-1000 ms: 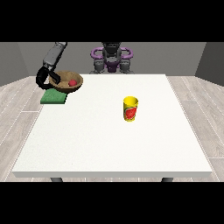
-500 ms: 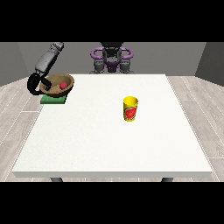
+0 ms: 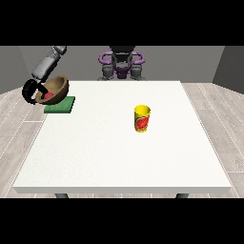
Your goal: Pick the cup and pour the ball into the bowl, then pick the bowl and place it on the pad
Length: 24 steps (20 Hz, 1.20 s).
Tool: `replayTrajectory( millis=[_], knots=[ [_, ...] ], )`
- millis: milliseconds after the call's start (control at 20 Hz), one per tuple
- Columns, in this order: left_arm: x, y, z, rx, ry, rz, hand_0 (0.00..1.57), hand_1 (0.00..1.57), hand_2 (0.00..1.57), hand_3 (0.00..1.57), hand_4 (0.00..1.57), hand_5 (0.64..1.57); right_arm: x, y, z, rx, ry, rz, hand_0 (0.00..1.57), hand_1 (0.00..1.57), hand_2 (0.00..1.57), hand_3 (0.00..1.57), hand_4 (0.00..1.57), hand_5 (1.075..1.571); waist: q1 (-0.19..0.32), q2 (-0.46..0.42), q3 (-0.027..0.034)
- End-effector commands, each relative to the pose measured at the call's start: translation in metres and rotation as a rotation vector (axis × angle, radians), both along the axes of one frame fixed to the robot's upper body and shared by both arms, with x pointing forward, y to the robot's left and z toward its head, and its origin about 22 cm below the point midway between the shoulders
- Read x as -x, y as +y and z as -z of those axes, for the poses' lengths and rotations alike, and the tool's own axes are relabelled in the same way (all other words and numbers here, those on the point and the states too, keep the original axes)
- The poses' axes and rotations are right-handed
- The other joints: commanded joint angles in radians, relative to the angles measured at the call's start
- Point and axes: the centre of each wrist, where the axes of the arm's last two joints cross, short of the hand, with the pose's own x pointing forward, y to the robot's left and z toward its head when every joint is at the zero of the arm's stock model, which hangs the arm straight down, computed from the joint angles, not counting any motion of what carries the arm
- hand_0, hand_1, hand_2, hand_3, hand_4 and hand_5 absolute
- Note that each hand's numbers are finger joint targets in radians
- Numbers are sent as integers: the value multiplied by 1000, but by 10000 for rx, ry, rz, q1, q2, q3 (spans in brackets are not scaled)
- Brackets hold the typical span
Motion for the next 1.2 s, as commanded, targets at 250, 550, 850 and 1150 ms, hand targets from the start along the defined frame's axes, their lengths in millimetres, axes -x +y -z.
replayTrajectory(
  millis=[250,550,850,1150],
  knots=[
    [-20,8,38,305,1169,-175,0,0,0,0,0,1535,-20,29,-9,354,1055,-454,1571,1571,1571,1301,1240,1570,-191,-1206,-27],
    [-20,2,37,-19,822,-99,0,0,0,0,0,1523,-25,46,19,-571,1197,-532,1571,1571,1571,1282,1157,1570,-100,-842,-14],
    [-1,12,23,-34,455,-124,0,0,0,0,0,1523,11,-5,39,-2059,1516,620,1571,1571,1571,1571,887,1562,-57,-502,-9],
    [20,19,-5,33,-74,-88,0,0,0,0,0,1516,13,-25,8,-1612,625,1898,740,740,690,1053,0,1538,104,56,-4]
  ],
)
